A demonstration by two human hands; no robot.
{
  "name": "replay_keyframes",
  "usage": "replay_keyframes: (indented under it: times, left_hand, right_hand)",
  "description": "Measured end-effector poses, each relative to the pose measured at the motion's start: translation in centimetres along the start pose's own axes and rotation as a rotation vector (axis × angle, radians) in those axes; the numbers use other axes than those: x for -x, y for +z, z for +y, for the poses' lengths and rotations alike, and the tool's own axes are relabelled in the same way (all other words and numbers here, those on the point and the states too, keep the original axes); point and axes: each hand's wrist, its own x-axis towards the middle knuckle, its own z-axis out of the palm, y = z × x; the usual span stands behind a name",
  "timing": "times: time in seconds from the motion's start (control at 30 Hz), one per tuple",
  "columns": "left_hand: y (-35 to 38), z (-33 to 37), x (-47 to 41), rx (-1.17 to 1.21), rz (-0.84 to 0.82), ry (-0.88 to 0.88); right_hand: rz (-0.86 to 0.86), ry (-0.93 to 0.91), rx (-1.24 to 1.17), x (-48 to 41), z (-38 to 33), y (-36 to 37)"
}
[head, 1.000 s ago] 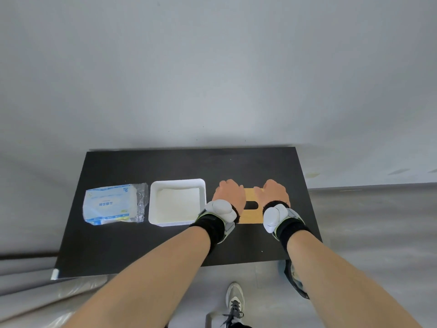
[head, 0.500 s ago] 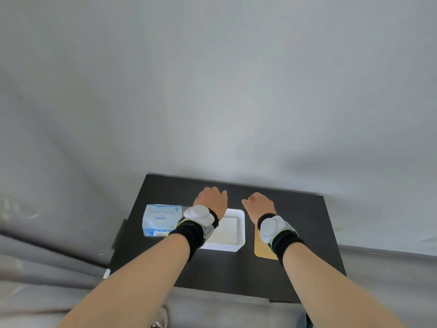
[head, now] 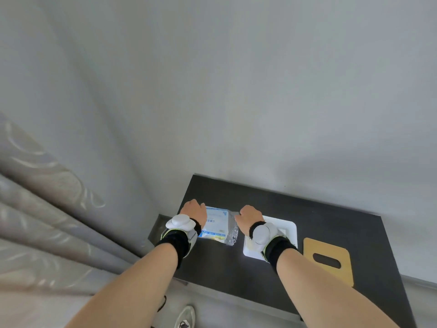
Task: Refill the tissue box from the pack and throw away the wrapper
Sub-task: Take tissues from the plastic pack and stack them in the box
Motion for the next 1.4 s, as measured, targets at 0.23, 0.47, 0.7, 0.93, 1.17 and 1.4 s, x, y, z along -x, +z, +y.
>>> replay_keyframes:
  times: [0.23,0.47,0.7,0.93,1.17,1.4]
  left_hand:
    - [1.2,-2.6,-2.6,-0.026,-0.130,-0.073]
    - [2.6,-3.2,-4.7,0.006,-0.212,-0.112]
    - [2.7,-3.9,-5.8,-0.120,-0.275,-0.005]
    - [3.1,-4.5,-5.5,-0.047,-0.254,0.037]
    - [2.7,-5.2,-5.3,-0.068,-0.228,-0.011]
    - [2.2,-7.2,-5.7,-0.124,-0.191,0.026]
  right_hand:
    - [-0.116,0.068,0.197,-1.1,-1.0,2.6]
    - [-0.153,0.046,0.252,-1.5,-1.5,3.5]
    - [-0.139,0.147,0.194,-2.4,-1.0,3.9]
    - [-0.167,0.129,0.297,-2.8,-0.8,5.2]
    - [-0.168,0.055,0.340,-3.4,-1.0,6.5]
    - [-0.145,0.285,-0.597,-4.9,0.7,8.2]
